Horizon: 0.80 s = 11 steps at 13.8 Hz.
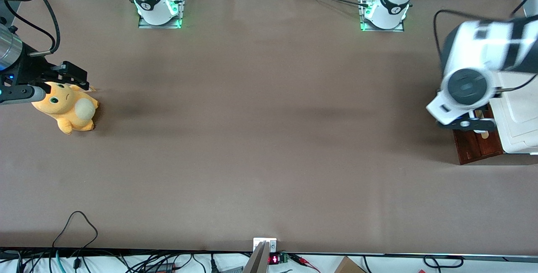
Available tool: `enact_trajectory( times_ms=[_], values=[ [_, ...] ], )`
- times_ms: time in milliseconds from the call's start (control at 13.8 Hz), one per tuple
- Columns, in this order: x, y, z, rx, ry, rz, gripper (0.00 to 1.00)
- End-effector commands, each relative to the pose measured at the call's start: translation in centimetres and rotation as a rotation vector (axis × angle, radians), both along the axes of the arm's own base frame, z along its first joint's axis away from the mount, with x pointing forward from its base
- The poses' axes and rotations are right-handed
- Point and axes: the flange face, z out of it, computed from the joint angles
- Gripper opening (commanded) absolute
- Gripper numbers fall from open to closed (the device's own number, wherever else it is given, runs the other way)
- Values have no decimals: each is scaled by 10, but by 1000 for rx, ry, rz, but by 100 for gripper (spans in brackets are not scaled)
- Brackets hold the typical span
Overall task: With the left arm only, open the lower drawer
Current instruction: 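Move the left gripper down toward the white drawer handle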
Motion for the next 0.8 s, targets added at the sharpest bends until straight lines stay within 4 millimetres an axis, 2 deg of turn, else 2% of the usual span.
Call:
enact_trajectory(
  times_ms=[0,145,362,580,652,725],
  values=[
    [-12,-3,-50,201,39,-24,100],
    [-19,-4,-87,315,18,0,100],
    [-25,-2,-111,383,47,-47,100],
    [-44,-8,-159,575,16,-74,100],
    [-46,-14,-169,591,6,-77,100],
    [-46,-15,-169,603,1,-84,100]
  ],
)
